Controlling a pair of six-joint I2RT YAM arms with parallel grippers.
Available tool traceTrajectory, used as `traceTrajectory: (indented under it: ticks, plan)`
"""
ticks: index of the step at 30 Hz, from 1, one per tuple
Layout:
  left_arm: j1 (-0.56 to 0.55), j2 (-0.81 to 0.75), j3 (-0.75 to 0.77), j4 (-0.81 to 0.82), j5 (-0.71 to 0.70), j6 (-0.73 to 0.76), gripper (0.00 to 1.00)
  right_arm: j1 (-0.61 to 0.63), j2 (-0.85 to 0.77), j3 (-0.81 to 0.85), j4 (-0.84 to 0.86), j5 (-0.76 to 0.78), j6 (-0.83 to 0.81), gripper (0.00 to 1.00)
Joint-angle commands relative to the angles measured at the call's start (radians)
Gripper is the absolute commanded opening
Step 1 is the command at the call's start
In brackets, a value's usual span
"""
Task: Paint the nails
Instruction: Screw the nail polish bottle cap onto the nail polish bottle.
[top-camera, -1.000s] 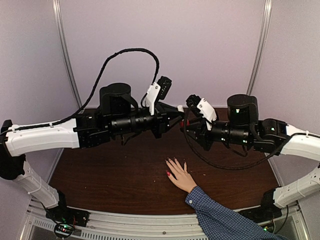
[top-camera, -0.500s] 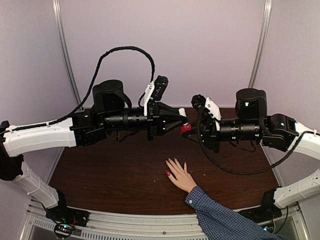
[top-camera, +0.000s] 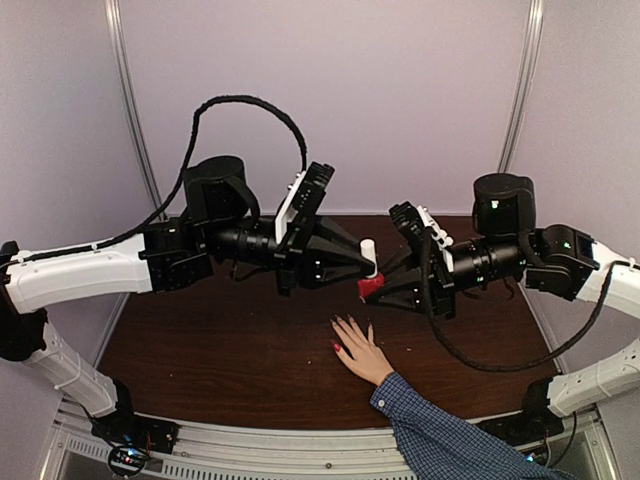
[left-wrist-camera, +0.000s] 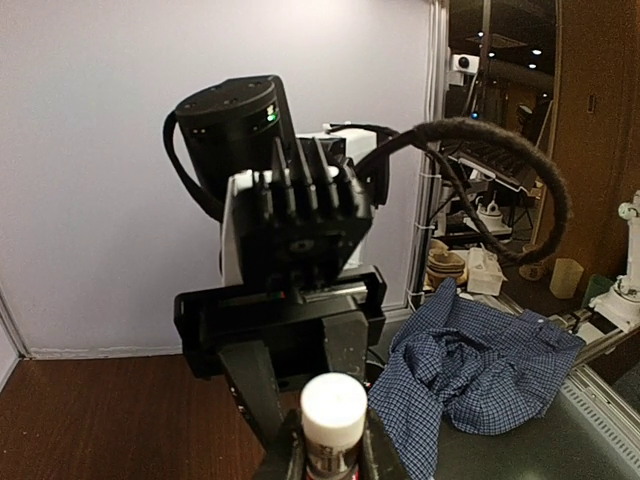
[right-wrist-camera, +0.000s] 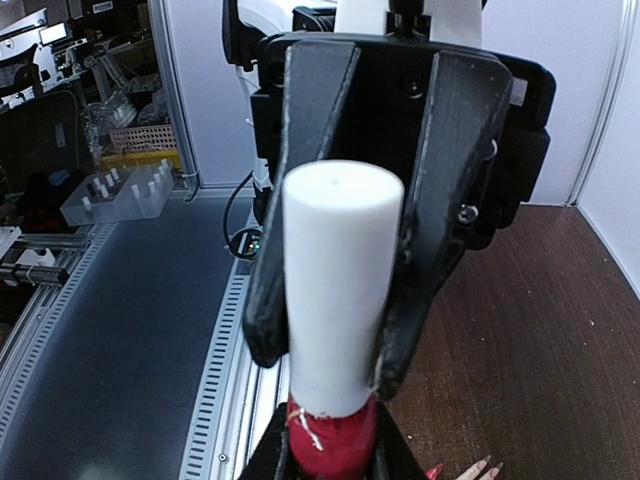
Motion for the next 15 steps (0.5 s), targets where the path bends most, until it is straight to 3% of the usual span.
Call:
traceTrajectory:
  ticks: [1, 9, 15]
  plan:
    - [-0.009, 0.041, -0.009, -0.104, 0.069, 0.017, 0.0, -0.018, -0.008, 0.066, 0.155, -0.121, -0.021, 0.0]
    - [0.007, 0.047, 0.019, -0.124, 0.133, 0.011, 0.02, -0.03, 0.027, 0.066, 0.147, -0.145, -0.017, 0.0]
    - [0.02, -0.04, -0.024, -0.098, -0.038, -0.012, 0.37, -0.035, 0.041, 0.048, 0.132, -0.009, 0.003, 0.0]
